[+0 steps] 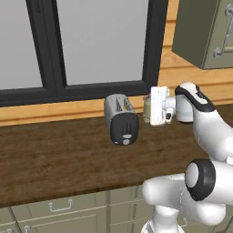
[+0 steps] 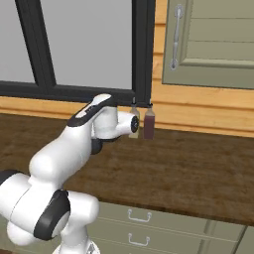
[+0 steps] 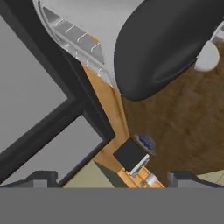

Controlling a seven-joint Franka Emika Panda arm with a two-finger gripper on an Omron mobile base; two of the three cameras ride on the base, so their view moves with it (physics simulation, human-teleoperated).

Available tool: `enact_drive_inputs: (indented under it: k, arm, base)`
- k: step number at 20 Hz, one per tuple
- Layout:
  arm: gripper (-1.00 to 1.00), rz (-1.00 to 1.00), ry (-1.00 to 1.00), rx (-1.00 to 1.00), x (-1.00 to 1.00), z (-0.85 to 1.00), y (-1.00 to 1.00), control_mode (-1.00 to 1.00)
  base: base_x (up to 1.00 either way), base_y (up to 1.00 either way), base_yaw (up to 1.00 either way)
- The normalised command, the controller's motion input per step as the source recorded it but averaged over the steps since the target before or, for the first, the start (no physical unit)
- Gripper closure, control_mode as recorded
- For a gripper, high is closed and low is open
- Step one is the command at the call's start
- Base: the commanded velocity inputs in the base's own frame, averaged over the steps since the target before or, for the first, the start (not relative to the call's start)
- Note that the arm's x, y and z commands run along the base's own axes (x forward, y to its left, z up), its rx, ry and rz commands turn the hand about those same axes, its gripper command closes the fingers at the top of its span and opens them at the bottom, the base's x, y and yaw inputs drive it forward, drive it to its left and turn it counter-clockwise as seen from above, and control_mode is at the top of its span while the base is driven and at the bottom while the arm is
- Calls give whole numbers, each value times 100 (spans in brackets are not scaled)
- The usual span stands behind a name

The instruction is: Start the toaster. Once the lever pops up, take the bread to the plate on the dining counter.

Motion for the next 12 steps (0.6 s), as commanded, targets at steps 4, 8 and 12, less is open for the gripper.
enact_drive_inputs:
  k: [4,8,12]
  arm:
    - [-100,-15,40,40,31,0,29,-100]
    - [-100,-22,24,25,0,0,43,-100]
    - [-100,-36,10,13,-6,-1,60,-100]
  base:
    - [0,0,0]
    - [0,0,0]
    - [0,0,0]
